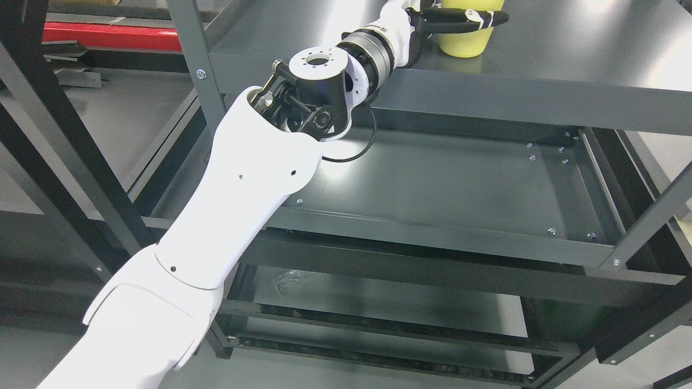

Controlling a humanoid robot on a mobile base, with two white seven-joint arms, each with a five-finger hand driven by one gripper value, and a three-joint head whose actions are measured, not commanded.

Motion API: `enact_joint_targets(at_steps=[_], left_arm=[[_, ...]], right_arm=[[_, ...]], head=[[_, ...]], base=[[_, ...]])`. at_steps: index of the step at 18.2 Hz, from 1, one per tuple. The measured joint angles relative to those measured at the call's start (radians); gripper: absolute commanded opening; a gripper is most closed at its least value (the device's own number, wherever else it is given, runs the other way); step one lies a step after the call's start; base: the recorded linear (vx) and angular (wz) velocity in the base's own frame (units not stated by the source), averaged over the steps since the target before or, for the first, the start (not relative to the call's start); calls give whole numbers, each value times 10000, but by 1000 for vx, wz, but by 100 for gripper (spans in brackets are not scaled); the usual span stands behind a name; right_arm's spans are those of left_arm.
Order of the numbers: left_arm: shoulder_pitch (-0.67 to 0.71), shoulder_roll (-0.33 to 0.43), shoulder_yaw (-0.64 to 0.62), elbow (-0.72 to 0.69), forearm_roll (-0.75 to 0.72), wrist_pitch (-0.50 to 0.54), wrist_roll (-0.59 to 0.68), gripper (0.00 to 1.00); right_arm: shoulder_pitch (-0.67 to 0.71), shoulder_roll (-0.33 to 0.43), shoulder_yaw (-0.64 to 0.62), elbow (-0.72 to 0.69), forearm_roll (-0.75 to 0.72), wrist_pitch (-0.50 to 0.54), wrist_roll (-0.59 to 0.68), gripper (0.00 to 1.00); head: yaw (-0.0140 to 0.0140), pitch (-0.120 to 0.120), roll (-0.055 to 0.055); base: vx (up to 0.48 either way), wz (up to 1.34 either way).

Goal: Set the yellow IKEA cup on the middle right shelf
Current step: 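Lower the cup onto the shelf and open the left hand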

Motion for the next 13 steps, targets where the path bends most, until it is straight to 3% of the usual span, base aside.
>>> enact_joint_targets(at_steps=[13], left_arm=[[-122,1,813,-494,-354,-697,-2,99]], right_arm=[[0,0,0,0,0,0,-1,99]], head=[[0,0,0]], base=[[-6,5]])
